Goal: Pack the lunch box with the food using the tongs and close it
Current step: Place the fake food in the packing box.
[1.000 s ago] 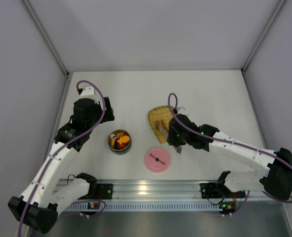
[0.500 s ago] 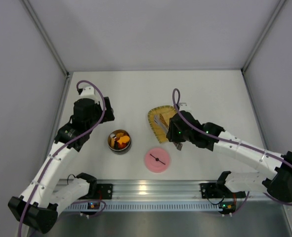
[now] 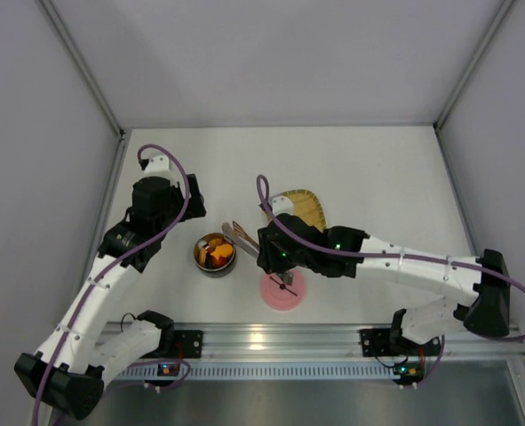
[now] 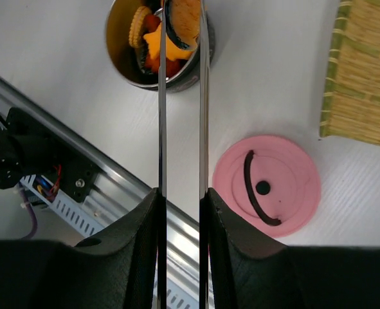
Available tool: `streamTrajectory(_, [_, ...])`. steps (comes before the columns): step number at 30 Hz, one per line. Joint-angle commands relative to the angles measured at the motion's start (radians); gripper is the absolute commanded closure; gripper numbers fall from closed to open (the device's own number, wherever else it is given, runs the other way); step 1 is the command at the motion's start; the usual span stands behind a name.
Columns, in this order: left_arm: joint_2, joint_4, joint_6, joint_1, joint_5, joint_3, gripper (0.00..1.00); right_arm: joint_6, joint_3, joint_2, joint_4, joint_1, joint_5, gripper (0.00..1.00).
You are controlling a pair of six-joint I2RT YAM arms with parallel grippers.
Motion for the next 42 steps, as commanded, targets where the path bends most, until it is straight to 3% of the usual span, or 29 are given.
streamTrajectory(1, [0.002, 0.013, -0.003, 0.007, 0.000, -0.001, 0.01, -0.010, 0.093, 0.071, 0.061, 0.060, -0.001, 0.75])
streamTrajectory(11, [0.001, 0.013, -0.002, 0.005, -0.002, -0.002, 0.01, -0.013, 0.178, 0.190, 0.078, 0.146, -0.013, 0.74])
streamTrajectory(31, [0.002, 0.015, -0.003, 0.007, 0.003, -0.001, 0.02, -0.019, 0.222, 0.265, 0.041, 0.158, 0.030, 0.72])
streamTrajectory(42, [0.004, 0.015, -0.003, 0.005, 0.003, -0.002, 0.02, -0.030, 0.230, 0.288, 0.047, 0.158, 0.028, 0.61])
